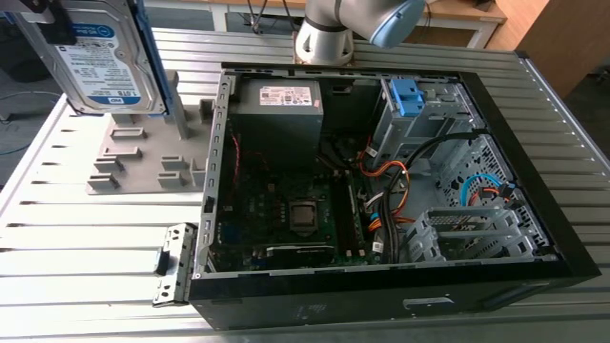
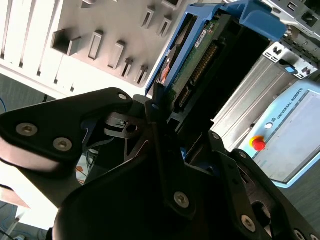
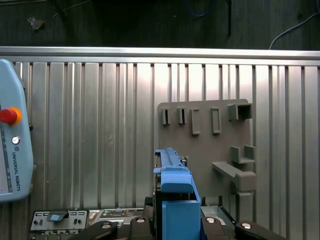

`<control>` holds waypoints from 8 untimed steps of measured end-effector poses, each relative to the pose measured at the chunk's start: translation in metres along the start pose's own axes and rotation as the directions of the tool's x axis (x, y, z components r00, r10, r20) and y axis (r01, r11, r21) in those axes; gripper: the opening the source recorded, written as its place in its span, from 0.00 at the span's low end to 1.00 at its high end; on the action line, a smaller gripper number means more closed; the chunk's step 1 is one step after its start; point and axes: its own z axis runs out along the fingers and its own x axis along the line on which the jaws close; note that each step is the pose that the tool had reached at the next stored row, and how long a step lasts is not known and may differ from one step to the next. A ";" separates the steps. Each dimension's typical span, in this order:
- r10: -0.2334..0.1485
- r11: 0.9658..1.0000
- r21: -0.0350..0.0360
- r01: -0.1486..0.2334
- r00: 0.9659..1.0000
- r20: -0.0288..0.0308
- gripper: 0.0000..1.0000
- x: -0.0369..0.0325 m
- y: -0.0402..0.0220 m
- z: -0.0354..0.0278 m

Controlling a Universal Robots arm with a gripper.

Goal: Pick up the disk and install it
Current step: 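Pick up the disk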

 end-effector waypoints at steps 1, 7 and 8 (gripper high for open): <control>0.000 1.000 0.000 0.000 1.000 0.000 0.36 0.0000 -0.0002 0.0000; 0.000 1.000 0.000 0.000 1.000 0.000 0.36 0.0000 -0.0015 -0.0001; 0.000 1.000 0.000 0.000 1.000 0.000 0.36 0.0000 -0.0017 0.0000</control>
